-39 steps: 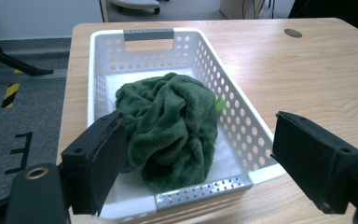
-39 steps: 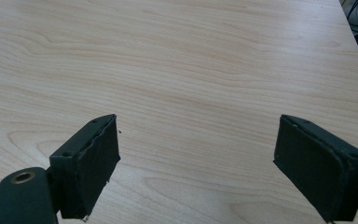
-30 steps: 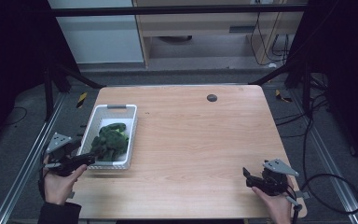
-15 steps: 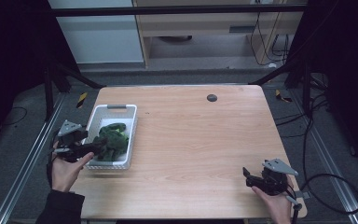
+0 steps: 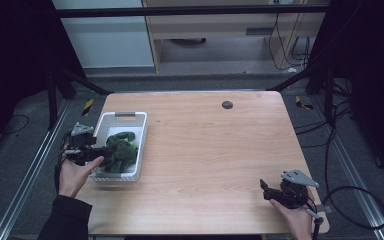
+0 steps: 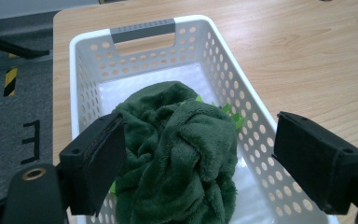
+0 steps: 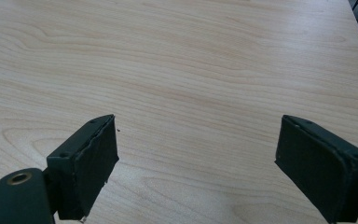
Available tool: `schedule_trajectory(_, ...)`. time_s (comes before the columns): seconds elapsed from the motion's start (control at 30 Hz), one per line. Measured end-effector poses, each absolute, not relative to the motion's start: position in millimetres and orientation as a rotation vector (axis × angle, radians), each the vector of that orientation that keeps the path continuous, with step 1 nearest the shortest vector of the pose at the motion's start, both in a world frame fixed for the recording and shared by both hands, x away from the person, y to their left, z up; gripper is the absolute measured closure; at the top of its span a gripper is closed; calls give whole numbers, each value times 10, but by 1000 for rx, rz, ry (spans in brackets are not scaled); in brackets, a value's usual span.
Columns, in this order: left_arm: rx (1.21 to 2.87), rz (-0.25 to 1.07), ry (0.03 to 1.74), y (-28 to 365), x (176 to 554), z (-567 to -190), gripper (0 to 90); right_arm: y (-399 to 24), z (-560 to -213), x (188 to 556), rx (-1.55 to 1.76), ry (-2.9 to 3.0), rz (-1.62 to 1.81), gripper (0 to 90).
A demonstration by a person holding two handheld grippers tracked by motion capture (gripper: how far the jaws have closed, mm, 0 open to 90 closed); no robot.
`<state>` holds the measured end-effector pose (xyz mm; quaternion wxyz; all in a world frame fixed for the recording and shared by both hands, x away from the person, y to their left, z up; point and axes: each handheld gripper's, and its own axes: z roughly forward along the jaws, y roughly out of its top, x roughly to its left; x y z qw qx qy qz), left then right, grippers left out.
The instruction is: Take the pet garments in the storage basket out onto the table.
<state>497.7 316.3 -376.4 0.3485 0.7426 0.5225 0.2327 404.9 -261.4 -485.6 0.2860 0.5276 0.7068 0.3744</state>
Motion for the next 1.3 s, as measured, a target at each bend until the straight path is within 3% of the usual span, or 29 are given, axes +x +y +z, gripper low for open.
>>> schedule_trajectory(1.3,2183,479,1391,3008,5354,-3914,159,-2608,-4885,4073,1416,1920,987,116)
